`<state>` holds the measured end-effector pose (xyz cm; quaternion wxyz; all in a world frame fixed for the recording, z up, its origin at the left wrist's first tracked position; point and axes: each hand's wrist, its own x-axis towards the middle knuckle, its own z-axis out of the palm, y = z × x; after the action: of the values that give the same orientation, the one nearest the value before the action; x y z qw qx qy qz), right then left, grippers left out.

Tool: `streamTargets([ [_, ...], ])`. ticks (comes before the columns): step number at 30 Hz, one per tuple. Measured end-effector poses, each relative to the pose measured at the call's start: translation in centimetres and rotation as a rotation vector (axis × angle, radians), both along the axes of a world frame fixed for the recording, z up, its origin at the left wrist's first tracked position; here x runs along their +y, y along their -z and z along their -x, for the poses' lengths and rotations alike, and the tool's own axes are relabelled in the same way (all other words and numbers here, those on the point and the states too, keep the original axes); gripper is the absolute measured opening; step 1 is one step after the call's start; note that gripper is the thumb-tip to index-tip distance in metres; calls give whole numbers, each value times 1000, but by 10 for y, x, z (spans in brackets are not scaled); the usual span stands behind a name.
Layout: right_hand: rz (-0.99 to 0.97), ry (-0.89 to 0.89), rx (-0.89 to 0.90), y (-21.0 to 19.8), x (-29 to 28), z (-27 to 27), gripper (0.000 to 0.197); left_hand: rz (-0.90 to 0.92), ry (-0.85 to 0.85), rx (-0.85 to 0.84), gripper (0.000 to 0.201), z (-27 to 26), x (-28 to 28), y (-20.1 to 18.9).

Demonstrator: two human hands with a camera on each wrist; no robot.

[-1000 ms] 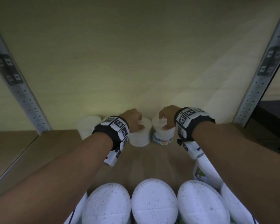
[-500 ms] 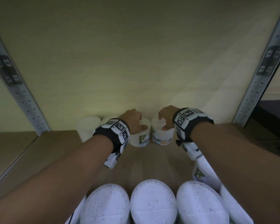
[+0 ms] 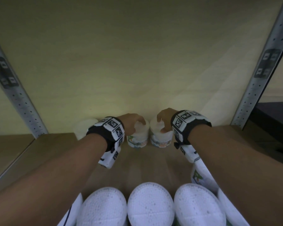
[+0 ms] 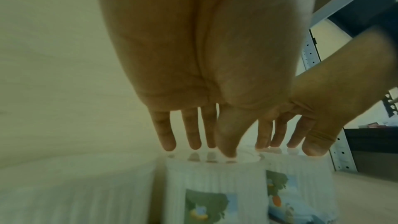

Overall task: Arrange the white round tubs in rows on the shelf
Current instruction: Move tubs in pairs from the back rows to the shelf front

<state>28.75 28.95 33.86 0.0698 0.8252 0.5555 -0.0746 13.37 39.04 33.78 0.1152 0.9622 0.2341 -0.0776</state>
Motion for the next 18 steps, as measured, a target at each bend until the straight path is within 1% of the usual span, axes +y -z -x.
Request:
streamTargets([
  [3,-8,9,2,2,0,-1,56,-10,-68,-95,41,-2,-4,-2],
  [5,-8,16,3,3,1,-1,53,-67,-122,-132,47,-5,-7,-1],
  [7,3,22,4,3,2,1,49,-124,-153,-87,52,-8,-11,1],
  [10,-6,10,-38,7,3,-3,46,-173,-167,-25,53,-10,-14,5],
  [12,22,29,-29,9,8,-5,50,-170,-166,-25,53,-10,-14,5],
  [14,39,69,-5,3,5,1,59,-149,-155,-25,51,-10,-14,3],
  [15,18,80,0,1,4,1,60,-137,-150,-30,51,-9,-14,2],
  [18,-27,124,4,-2,-2,1,54,-111,-130,-46,49,-8,-14,0],
])
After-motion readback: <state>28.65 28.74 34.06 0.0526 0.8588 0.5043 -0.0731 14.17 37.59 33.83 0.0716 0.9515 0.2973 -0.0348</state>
